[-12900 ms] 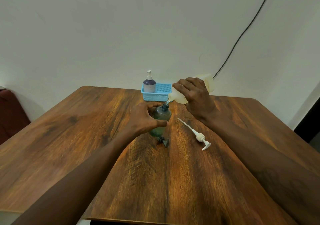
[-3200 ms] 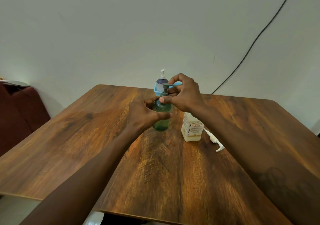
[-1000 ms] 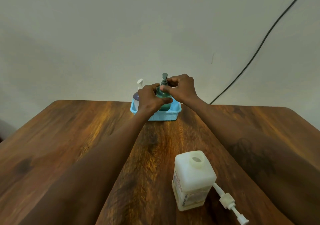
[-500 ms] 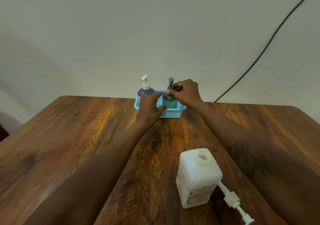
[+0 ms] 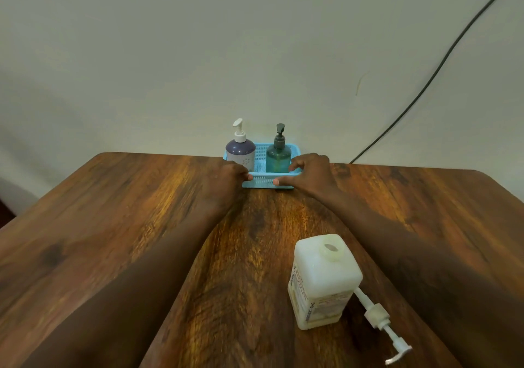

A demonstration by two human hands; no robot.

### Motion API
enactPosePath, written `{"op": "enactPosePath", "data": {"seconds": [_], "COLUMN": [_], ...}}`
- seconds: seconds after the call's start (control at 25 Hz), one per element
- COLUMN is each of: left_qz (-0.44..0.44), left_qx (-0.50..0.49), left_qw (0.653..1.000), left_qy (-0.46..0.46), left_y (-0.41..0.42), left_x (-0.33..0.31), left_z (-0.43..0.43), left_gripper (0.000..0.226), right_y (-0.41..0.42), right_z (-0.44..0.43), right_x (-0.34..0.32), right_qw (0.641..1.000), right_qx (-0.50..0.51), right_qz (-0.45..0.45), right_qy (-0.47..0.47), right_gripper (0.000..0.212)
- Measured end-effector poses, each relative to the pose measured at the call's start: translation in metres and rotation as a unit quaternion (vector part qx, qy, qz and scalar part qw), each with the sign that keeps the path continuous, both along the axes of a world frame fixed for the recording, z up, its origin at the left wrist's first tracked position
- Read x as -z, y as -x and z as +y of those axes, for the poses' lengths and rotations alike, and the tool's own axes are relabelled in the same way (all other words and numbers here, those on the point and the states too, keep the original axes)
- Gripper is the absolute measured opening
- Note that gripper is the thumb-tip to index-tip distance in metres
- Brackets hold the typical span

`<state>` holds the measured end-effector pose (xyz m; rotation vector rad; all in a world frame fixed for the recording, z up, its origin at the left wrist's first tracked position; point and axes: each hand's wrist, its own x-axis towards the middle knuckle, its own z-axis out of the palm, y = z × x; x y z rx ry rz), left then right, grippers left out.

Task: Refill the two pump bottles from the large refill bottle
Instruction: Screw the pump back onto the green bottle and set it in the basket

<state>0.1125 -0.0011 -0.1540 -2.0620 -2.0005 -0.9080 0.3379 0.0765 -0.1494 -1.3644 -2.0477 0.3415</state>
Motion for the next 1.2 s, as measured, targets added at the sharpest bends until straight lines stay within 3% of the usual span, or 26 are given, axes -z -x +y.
{"op": "enactPosePath", "data": {"seconds": [0.12, 0.24, 0.56, 0.72, 0.88, 1.0, 1.2], "left_qz": [0.014, 0.010, -0.014, -0.026, -0.088, -0.122, -0.299], "left_qx": [-0.010, -0.016, -0.003, -0.008, 0.019, 0.040, 0.137], "left_qw": [1.000, 1.000, 1.000, 0.999, 0.995, 0.989, 0.937], "left_qy": [0.009, 0.014, 0.017, 0.044, 0.052, 0.071, 0.121], "left_y": [0.000, 0.001, 0.003, 0.000, -0.014, -0.035, -0.071], "left_x": [-0.002, -0.004, 0.000, -0.003, -0.014, -0.034, -0.050], "left_z": [0.005, 0.010, 0.010, 0.000, -0.028, -0.066, -0.139], "left_gripper": [0.018, 0.017, 0.018, 0.044, 0.066, 0.067, 0.055], "right_y": [0.001, 0.002, 0.002, -0.003, -0.013, -0.030, -0.069], "right_z": [-0.001, -0.001, 0.001, -0.011, -0.038, -0.069, -0.132], "right_x": [0.002, 0.005, 0.007, -0.002, -0.020, -0.037, -0.047], "right_qw": [0.999, 1.000, 1.000, 0.999, 0.999, 0.998, 0.998], "right_qx": [-0.023, -0.013, -0.005, -0.009, -0.005, -0.010, -0.049], "right_qz": [-0.038, -0.019, -0.008, -0.029, -0.033, -0.045, -0.032], "right_qy": [-0.005, -0.021, -0.027, -0.027, -0.038, -0.038, -0.032], "right_gripper": [0.032, 0.023, 0.026, 0.046, 0.047, 0.044, 0.024]}}
